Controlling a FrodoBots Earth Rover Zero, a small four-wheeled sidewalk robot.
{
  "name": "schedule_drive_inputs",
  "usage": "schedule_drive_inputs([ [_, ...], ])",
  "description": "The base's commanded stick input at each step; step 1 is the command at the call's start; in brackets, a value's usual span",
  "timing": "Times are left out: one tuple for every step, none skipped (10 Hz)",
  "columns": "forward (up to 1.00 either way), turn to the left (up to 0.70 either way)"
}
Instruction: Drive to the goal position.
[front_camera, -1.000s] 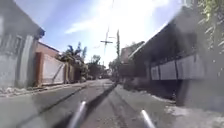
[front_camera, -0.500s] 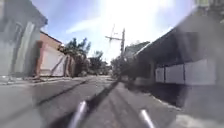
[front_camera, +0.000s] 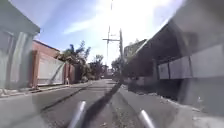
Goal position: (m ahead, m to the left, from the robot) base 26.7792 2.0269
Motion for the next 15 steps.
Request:
schedule_drive_inputs([
  [0.7,0.12],
  [0.7,0.05],
  [0.76,0.06],
  [0.85,0.0],
  [0.85,0.0],
  [0.85,0.0],
  [0.85,0.02],
  [0.85,0.05],
  [0.85,0.03],
  [0.85,0.0],
  [0.85,0.01],
  [0.85,0.05],
  [0.85,0.06],
  [0.85,0.0],
  [0.85,0.16],
])
